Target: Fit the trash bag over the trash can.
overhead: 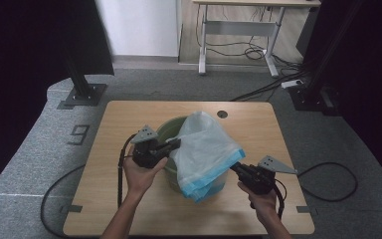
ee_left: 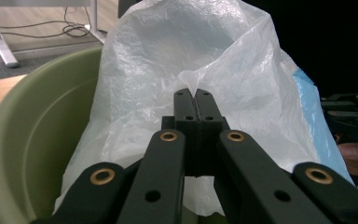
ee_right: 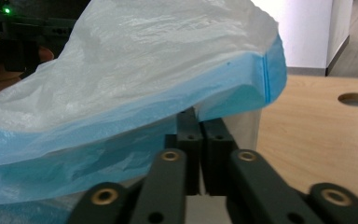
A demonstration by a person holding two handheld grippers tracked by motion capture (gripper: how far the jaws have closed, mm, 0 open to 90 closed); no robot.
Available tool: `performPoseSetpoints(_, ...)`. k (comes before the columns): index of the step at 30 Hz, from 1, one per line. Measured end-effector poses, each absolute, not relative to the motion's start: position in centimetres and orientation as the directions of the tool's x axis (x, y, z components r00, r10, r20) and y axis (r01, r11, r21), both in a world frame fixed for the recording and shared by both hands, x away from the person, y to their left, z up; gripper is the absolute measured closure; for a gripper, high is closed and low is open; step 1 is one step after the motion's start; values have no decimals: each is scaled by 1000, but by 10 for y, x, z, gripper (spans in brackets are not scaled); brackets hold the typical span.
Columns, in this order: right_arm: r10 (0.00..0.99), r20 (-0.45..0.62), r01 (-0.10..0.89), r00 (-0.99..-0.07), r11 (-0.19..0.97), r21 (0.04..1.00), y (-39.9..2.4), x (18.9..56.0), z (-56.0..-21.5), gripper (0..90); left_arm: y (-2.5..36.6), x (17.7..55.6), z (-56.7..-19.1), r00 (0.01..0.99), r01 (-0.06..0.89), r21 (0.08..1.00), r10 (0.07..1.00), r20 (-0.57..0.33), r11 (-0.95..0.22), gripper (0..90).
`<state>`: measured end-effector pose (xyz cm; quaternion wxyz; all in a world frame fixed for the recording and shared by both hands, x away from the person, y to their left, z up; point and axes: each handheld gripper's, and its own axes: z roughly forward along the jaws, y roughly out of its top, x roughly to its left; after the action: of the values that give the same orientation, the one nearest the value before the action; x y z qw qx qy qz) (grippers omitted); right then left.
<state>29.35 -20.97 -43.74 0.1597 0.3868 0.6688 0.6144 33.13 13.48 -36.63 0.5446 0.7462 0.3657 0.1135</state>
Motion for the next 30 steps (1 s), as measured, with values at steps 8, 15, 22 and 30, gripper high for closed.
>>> performPoseSetpoints(8, 741, 223, 283, -634, -45, 958, -220, 301, -415, 889, 148, 337, -360, 693, 427, 898, 675, -252, -104, 900)
performPoseSetpoints(15, 775, 188, 268, -603, -26, 963, -228, 323, -390, 889, 156, 347, -352, 681, 431, 896, 688, -249, -103, 900)
performPoseSetpoints(22, 810, 121, 261, -574, 41, 965, -224, 350, -373, 889, 170, 355, -340, 668, 443, 891, 699, -255, -99, 900)
performPoseSetpoints(30, 803, 135, 280, -580, 40, 959, -219, 367, -379, 888, 177, 357, -343, 655, 451, 888, 708, -265, -84, 900)
